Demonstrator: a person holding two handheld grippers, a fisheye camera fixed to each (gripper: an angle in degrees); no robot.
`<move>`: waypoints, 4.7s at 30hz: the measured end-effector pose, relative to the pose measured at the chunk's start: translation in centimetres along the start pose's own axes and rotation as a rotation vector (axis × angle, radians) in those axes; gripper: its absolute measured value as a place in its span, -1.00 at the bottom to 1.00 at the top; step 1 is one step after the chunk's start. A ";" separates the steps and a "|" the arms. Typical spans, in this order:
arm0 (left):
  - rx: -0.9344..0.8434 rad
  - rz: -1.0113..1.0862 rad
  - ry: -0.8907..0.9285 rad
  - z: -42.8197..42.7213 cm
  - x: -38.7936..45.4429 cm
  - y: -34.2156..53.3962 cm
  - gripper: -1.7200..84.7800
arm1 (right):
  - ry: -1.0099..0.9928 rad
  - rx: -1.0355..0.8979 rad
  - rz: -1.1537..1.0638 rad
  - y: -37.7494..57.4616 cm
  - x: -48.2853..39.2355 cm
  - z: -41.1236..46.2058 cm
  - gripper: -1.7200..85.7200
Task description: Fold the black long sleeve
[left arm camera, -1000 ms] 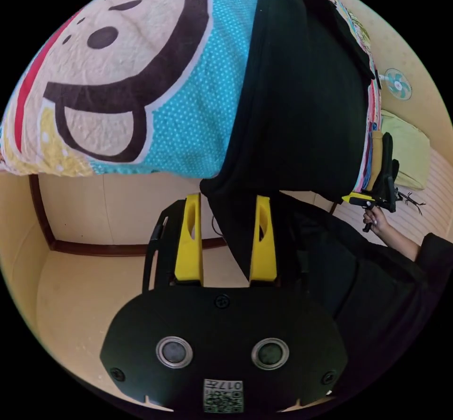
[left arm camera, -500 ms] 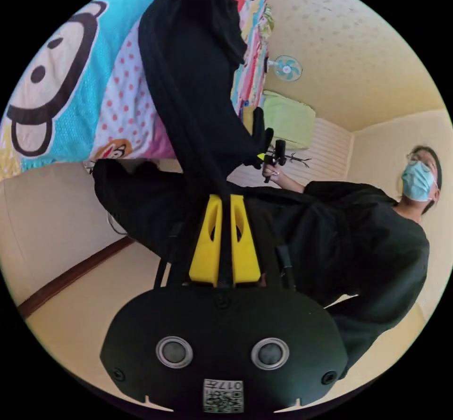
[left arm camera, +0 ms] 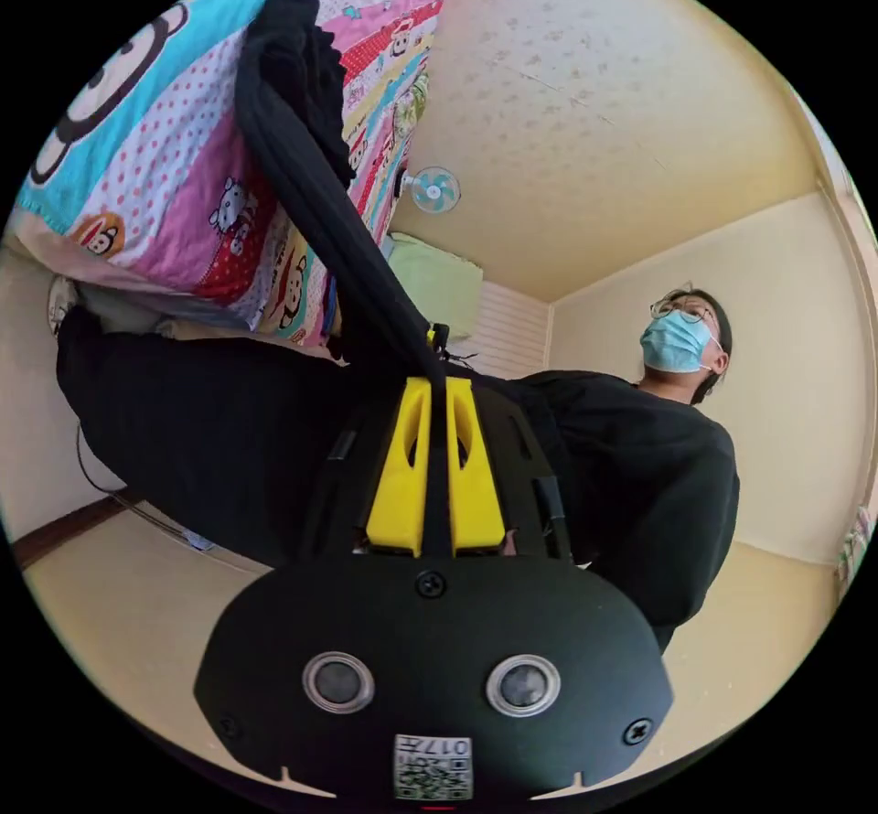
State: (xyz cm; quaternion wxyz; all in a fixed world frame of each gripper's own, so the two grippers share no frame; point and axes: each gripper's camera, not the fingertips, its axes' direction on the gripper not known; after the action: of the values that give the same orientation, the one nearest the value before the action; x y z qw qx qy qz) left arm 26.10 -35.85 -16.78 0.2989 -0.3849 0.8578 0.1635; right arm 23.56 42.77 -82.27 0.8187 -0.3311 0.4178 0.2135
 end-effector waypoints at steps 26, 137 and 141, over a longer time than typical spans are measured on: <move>0.385 -0.066 -0.763 -0.3 -1.8 -28.3 -0.68 | 0.684 0.043 0.161 -28.4 10.9 20.1 -0.82; 0.300 0.093 -0.291 15.0 -26.5 -7.4 -0.78 | -0.009 -0.334 -0.079 -26.8 7.7 22.8 -0.80; 0.446 0.181 -0.344 5.6 -18.5 -4.7 -0.78 | -0.107 -0.371 -0.207 -29.4 0.8 31.8 -0.81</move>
State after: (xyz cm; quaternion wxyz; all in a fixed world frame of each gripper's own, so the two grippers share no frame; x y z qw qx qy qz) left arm 41.49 -25.63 -9.52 0.5013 -0.1984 0.8401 0.0597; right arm 59.71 45.43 -58.53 0.7823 -0.5054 0.2909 0.2190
